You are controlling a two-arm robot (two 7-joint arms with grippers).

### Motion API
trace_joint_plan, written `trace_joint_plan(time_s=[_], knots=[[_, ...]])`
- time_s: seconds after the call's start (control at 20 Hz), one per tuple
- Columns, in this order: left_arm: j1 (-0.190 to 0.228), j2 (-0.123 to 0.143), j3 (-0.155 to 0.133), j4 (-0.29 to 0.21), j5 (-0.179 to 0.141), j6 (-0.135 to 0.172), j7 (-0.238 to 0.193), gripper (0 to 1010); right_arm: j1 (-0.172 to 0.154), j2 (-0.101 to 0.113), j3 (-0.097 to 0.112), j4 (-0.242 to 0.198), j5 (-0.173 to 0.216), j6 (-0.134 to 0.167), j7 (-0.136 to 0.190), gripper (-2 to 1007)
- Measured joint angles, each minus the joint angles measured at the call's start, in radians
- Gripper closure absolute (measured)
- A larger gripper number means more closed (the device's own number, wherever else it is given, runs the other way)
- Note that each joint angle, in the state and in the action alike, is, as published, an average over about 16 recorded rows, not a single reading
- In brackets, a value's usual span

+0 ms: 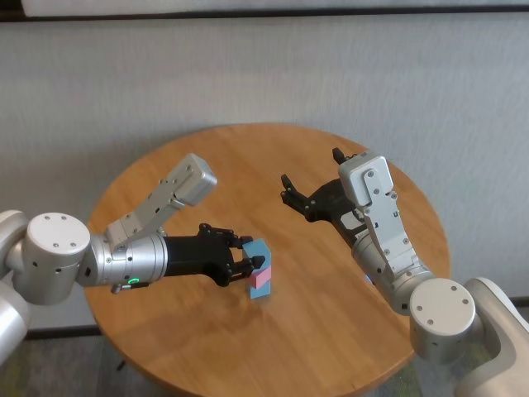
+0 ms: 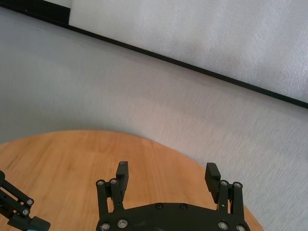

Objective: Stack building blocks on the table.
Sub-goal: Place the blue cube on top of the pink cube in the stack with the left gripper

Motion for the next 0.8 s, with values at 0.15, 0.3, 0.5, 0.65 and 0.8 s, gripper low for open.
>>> trace_joint_plan(time_s=[0.15,0.3,0.5,0.65,0.8], knots=[[0.000,0.000,0.000,0.000,0.000,-0.002,0.000,610,0.000,0.000,0.000,0.000,0.000,0.000,0.000,0],[0.000,0.000,0.000,0.001,0.000,-0.003,-0.001,609,0.000,0.000,0.000,0.000,0.000,0.000,0.000,0],[0.000,0.000,0.000,0.001,0.000,-0.004,-0.001,609,0.000,0.000,0.000,0.000,0.000,0.000,0.000,0],[0.000,0.000,0.000,0.001,0.001,-0.004,-0.001,597,0.000,0.000,0.000,0.000,0.000,0.000,0.000,0],[0.000,0.000,0.000,0.001,0.001,-0.004,-0.001,567,0.000,0.000,0.000,0.000,0.000,0.000,0.000,0]])
